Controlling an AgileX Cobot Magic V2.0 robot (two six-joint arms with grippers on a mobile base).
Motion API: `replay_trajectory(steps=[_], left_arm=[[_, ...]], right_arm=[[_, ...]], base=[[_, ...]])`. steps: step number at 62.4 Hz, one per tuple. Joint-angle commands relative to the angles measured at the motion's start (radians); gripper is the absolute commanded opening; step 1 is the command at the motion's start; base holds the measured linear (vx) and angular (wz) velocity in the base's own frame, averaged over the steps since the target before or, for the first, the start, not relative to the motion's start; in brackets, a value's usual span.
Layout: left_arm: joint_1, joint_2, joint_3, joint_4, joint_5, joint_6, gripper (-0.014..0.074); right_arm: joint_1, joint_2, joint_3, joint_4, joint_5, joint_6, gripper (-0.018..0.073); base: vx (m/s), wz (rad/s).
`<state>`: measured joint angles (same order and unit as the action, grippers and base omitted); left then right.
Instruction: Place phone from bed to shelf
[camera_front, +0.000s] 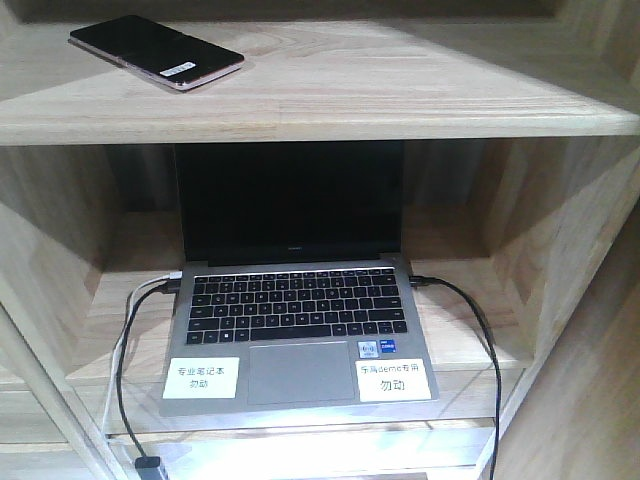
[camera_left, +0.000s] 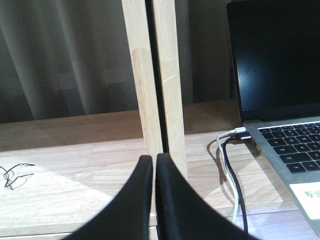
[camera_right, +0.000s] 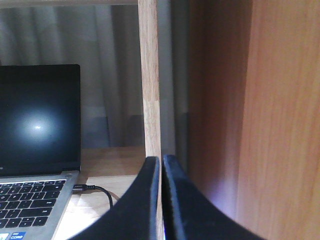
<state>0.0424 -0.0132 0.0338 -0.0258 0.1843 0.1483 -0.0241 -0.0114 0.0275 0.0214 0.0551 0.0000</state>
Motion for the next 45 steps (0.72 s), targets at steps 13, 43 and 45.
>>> replay_trajectory(steps=[13, 43, 45], left_arm=[[-0.004, -0.013, -0.021, -0.009, -0.072, -0.006, 0.0001], [-0.004, -0.013, -0.021, -0.009, -0.072, -0.006, 0.0001], [-0.004, -0.013, -0.021, -0.009, -0.072, -0.006, 0.0001]], right_arm=[[-0.008, -0.012, 0.004, -0.006, -0.077, 0.0, -0.0009], [-0.008, -0.012, 0.004, -0.006, -0.077, 0.0, -0.0009], [-0.008, -0.012, 0.004, -0.006, -0.077, 0.0, -0.0009]], base=[[0.0, 0.0], [0.0, 0.0], [0.0, 0.0]])
